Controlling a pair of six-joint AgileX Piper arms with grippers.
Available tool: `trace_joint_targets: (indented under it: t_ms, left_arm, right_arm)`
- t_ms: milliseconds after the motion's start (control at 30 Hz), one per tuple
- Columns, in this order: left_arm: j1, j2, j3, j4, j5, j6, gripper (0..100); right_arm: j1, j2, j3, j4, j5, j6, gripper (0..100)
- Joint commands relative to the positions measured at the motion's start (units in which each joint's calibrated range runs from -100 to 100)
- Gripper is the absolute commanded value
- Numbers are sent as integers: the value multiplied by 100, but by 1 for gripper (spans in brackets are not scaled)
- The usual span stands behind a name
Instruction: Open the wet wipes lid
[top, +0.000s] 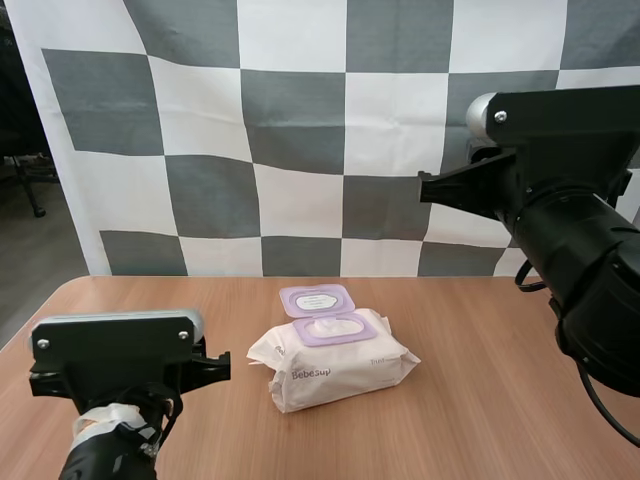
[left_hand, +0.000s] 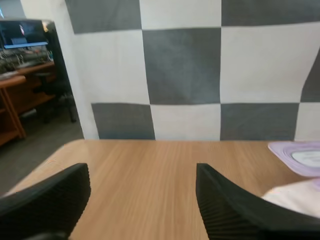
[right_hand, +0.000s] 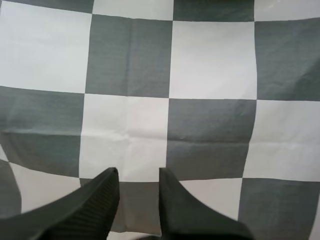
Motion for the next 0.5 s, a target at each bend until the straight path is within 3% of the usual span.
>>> trace_joint_targets:
  t_ms: [0, 233, 333, 400, 433, 467]
  left_arm:
    - [-3, 0, 0, 185, 480, -232, 99]
    - [-3, 0, 0, -53, 480, -219, 98]
    - [-3, 0, 0, -80, 517, -219, 88]
    - [-3, 0, 0, -80, 517, -219, 74]
    - [-3, 0, 0, -80, 517, -219, 57]
    - [-3, 0, 0, -80, 517, -219, 30]
  right_arm:
    - [1, -3, 2, 31, 12, 0, 46]
    - [1, -3, 211, 74, 193, 0, 46]
    - [1, -3, 383, 62, 454, 0, 46]
    - [1, -23, 557, 1, 726, 0, 46]
    - [1, -86, 999, -386, 1331, 0, 46]
    - [1, -148, 1289, -795, 1493, 0, 46]
